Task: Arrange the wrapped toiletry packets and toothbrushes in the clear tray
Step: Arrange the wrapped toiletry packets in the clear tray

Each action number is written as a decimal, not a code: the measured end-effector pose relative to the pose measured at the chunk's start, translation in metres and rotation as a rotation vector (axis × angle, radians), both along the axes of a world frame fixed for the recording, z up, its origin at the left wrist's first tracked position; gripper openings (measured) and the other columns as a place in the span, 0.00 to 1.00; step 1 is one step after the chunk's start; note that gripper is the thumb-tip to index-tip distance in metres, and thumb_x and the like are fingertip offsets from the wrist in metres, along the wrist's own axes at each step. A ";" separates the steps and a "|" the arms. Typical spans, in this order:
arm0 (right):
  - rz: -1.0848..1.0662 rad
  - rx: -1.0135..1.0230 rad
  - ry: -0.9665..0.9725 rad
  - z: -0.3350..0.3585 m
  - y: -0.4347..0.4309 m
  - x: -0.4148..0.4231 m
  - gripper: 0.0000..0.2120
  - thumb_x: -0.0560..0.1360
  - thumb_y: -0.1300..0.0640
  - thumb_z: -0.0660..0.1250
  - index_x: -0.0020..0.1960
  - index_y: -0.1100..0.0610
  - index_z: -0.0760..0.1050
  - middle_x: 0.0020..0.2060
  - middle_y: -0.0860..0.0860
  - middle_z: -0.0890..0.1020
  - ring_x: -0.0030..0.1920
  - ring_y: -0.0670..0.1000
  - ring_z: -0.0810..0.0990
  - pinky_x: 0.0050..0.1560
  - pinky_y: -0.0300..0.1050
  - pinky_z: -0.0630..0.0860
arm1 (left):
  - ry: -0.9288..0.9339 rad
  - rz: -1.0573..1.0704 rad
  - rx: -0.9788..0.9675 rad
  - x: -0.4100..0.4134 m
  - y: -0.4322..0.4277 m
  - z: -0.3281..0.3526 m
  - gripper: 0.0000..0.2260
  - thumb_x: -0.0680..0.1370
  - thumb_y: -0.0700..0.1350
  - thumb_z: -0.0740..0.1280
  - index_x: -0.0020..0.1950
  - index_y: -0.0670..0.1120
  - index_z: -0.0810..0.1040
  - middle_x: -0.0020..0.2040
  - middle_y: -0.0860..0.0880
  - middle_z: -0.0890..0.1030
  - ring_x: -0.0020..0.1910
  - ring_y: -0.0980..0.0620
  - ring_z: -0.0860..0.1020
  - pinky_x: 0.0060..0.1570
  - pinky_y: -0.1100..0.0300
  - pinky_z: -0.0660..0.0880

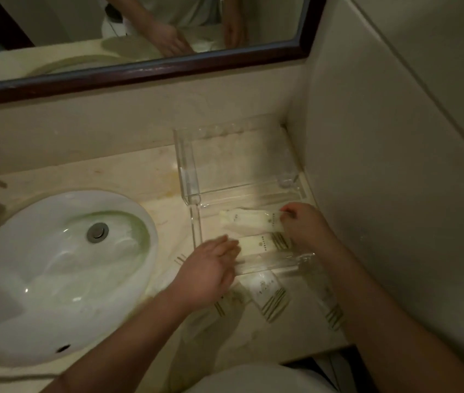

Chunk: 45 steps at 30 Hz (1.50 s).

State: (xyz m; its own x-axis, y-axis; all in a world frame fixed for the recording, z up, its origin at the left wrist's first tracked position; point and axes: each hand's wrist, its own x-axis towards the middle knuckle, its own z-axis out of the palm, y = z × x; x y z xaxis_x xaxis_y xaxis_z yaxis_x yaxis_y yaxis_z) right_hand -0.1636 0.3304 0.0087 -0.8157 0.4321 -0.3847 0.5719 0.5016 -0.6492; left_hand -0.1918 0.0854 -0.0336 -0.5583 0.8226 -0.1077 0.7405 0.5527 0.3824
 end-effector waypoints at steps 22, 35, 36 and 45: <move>0.242 0.459 -0.029 -0.031 -0.030 -0.022 0.10 0.70 0.48 0.69 0.49 0.50 0.79 0.48 0.51 0.77 0.49 0.53 0.77 0.42 0.45 0.74 | 0.036 0.114 -0.080 0.017 -0.003 0.003 0.24 0.80 0.55 0.56 0.73 0.46 0.66 0.75 0.44 0.65 0.75 0.44 0.61 0.73 0.50 0.58; 0.186 0.485 0.131 -0.041 -0.038 0.010 0.10 0.73 0.53 0.69 0.54 0.50 0.79 0.52 0.51 0.78 0.53 0.53 0.73 0.50 0.47 0.72 | 0.067 0.073 -0.256 0.017 0.008 0.004 0.31 0.80 0.61 0.44 0.78 0.44 0.54 0.80 0.45 0.51 0.78 0.45 0.46 0.76 0.49 0.46; 0.179 0.475 0.130 -0.041 -0.037 0.009 0.10 0.72 0.52 0.70 0.54 0.50 0.79 0.52 0.51 0.78 0.53 0.53 0.73 0.50 0.46 0.72 | 0.068 0.070 -0.267 0.017 0.009 0.004 0.32 0.80 0.61 0.43 0.78 0.44 0.53 0.80 0.45 0.50 0.78 0.45 0.45 0.76 0.49 0.45; 0.182 0.438 0.136 -0.047 -0.034 0.002 0.10 0.72 0.51 0.70 0.53 0.48 0.79 0.53 0.50 0.77 0.56 0.53 0.72 0.52 0.47 0.72 | 0.094 0.142 -0.313 0.022 0.013 0.001 0.34 0.78 0.63 0.38 0.78 0.45 0.50 0.80 0.47 0.47 0.78 0.44 0.42 0.76 0.47 0.39</move>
